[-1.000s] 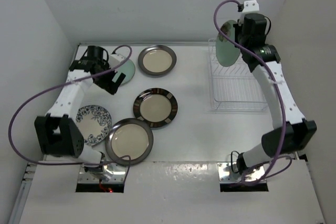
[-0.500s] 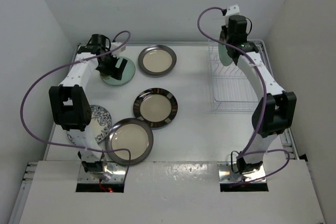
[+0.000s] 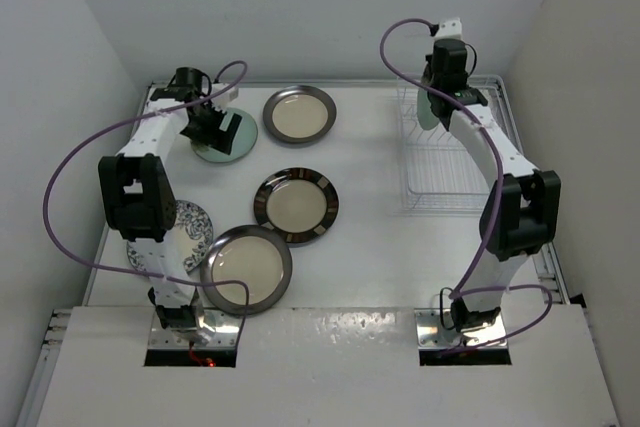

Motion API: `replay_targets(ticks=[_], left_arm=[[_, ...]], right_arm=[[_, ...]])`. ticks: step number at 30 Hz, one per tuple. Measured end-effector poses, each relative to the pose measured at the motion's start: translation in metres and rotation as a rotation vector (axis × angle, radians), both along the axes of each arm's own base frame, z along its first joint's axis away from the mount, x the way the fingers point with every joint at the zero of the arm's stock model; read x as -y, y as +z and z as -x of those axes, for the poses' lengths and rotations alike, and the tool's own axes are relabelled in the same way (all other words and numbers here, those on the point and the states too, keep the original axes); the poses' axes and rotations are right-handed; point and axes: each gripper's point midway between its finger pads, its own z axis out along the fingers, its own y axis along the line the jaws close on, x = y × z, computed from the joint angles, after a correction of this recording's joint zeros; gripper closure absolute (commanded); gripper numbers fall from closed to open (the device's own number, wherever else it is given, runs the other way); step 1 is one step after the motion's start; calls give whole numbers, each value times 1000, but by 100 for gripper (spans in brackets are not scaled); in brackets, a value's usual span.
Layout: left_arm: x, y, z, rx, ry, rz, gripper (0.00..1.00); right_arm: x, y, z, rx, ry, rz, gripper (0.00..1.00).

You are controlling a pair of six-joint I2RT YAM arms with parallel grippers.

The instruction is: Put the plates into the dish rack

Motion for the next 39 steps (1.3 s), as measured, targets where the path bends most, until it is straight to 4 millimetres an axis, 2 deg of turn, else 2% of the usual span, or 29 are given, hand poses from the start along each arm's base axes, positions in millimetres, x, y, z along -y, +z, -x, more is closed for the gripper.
replay_targets(ticks=[6,10,13,15,18,19,23,24,26,27,28,31,36,38,39], left_arm=[[-7,-6,-2,-12,18,1,1],[-7,-11,-5,-25,34,10,1],[-11,-10,-12,-21,68,24,1],[-18,-7,-22,-7,112,45,1],[-40,-8,-42,15,223,97,1],[-49,-10,-46,19,256,110,1],[-79,-32,-47,-17,383,149,1],[-83,-38,-46,-28,407,156,1],[-88,-50,-45,-54,445,172,2],[-89,-55,-46,-61,455,176,4],[-88,-60,-47,-70,465,186,8],[-84,-70,-53,-84,473,220,16],[-73,-90,-62,-114,475,292,40],[-71,-93,-65,-115,468,306,55],[-71,-93,-66,-114,467,314,77]], right_arm=[[-4,-27,1,-35,5,-28,100],[-7,-41,-4,-32,15,-47,100],[-10,-60,-10,-55,21,-51,100],[-12,-76,-15,-75,27,-55,100],[-12,-79,-21,-62,22,-52,98],[-12,-79,-21,-60,25,-54,96],[-17,-77,-23,-46,41,-49,74],[-19,-74,-25,-33,45,-45,62],[-24,-69,-28,-8,57,-42,47],[-27,-67,-29,1,63,-41,35],[-31,-64,-30,10,71,-37,31],[-39,-60,-29,20,85,-29,25],[-46,-45,-15,42,93,-12,19],[-47,-36,-6,59,93,-11,18],[-47,-29,-2,71,91,-11,18]])
